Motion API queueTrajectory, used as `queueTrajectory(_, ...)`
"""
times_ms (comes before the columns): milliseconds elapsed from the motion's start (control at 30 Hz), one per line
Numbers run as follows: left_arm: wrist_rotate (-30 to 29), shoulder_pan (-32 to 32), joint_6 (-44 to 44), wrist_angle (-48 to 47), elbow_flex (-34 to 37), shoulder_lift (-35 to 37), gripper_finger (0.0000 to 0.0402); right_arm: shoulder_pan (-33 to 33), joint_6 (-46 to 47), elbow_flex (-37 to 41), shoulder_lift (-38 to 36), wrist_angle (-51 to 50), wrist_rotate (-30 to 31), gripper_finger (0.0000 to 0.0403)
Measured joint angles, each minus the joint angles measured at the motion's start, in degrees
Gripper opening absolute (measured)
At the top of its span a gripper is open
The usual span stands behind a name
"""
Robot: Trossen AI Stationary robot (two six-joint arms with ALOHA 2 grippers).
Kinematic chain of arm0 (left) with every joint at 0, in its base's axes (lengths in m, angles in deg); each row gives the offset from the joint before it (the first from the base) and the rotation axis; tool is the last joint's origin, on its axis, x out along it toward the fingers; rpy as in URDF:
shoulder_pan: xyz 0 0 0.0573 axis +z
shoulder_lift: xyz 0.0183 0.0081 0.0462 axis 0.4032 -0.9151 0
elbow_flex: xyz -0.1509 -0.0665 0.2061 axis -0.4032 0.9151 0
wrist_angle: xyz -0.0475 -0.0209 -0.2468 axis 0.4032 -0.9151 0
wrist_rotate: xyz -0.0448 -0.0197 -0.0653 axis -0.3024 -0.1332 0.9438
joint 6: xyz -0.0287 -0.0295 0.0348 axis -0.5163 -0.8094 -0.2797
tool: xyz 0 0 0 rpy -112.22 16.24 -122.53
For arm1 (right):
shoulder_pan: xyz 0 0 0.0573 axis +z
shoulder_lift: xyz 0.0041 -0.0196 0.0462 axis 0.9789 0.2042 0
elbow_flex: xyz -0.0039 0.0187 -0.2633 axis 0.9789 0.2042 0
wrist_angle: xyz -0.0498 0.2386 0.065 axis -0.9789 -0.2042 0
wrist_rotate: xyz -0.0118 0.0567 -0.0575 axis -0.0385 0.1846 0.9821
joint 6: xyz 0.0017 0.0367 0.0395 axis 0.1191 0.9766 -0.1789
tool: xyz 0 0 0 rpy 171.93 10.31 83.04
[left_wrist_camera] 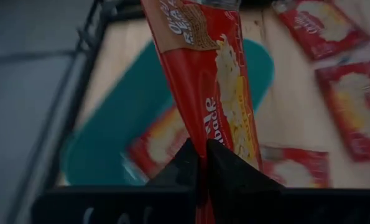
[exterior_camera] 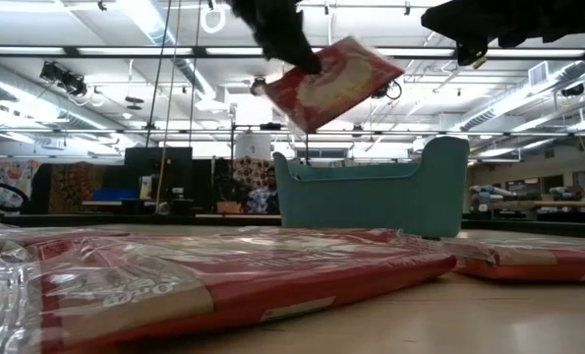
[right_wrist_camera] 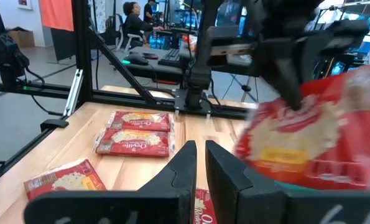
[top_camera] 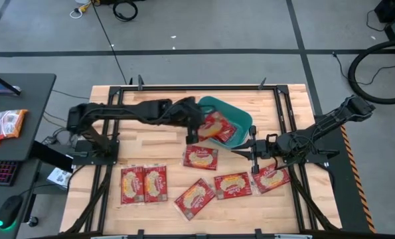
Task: Sort popcorn bags into baskets
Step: Put the red popcorn bag into the green bin
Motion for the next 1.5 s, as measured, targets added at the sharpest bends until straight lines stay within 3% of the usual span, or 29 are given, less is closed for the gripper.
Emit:
queueTrajectory(200, -0.14, 1.33, 16.8, 0.46, -5.72, -4.36, 0.002, 1.73, -1.06, 0.02, -1.0, -0.92, 1.12, 0.0041)
queueTrajectory(467, -0.12, 1.81, 44.43, 2.49, -6.44, -9.19, 0.002, 5.41, -2.58, 0.04, -3.4, -3.76, 7.69, 0.0041)
queueTrajectory(600, -0.1, 1.49, 52.07, 4.9, -6.44, -12.72, 0.002, 6.23, -2.75, 0.07, -3.68, -4.24, 8.49, 0.0041)
queueTrajectory(900, -6.48, 2.0, 62.95, 8.24, -6.41, -20.04, 0.0021, 6.91, -2.64, 0.07, -3.67, -4.43, 8.84, 0.0041)
queueTrajectory(1200, -4.16, 3.29, 64.27, 7.47, -6.44, -20.97, 0.0024, 6.93, -2.56, 0.07, -3.67, -4.41, 8.86, 0.0041)
queueTrajectory(1500, -2.01, 4.19, 63.92, 7.32, -6.44, -20.97, 0.0089, 6.93, -2.54, 0.07, -3.67, -4.36, 8.85, 0.0041)
